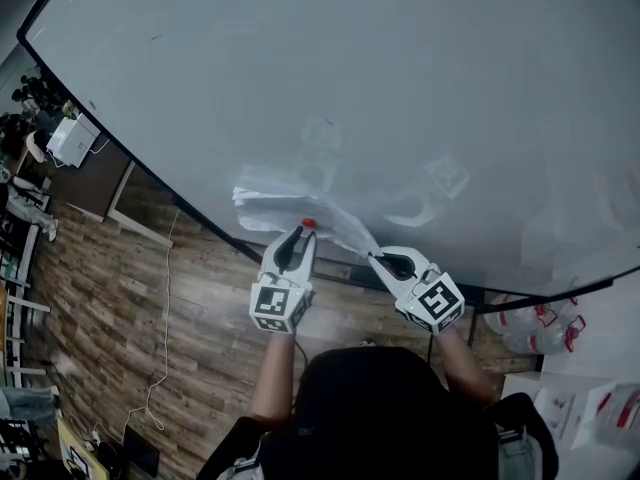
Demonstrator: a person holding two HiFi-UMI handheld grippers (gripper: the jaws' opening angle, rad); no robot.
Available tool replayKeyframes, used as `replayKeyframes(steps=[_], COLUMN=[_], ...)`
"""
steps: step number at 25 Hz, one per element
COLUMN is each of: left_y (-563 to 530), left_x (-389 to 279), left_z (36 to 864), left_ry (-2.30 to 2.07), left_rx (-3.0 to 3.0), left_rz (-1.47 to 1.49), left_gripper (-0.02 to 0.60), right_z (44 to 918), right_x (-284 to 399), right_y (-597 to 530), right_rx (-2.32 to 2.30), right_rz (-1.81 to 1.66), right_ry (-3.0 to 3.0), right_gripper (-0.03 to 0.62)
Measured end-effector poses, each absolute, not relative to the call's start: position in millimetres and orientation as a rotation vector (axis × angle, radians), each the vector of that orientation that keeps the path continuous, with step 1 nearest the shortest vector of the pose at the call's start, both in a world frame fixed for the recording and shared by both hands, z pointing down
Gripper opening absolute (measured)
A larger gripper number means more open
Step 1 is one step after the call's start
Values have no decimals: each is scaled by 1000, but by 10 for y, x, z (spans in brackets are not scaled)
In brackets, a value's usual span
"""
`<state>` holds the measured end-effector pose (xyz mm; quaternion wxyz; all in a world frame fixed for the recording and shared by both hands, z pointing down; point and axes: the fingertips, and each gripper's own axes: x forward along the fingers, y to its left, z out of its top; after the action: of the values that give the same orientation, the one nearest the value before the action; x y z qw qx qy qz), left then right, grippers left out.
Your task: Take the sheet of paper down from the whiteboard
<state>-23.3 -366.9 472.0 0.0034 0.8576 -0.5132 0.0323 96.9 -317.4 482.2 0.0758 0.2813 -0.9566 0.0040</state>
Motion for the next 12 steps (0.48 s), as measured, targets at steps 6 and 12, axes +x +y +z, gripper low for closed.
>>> replayKeyframes(steps=[6, 12], left_y=[-3743, -3769], left_x=[-278, -220], left_z=[4687, 4732], left_ry=[-1709, -1696], left_rx=[2665, 2657], left_rz=[76, 70], left_gripper=[126, 126], right_z=[4845, 4856], right_x=[983, 995], right_y=[-3191, -3208], right_rx=[831, 818], right_rz=[13, 15], right_ry=[-2870, -2876], right_gripper=[3, 3])
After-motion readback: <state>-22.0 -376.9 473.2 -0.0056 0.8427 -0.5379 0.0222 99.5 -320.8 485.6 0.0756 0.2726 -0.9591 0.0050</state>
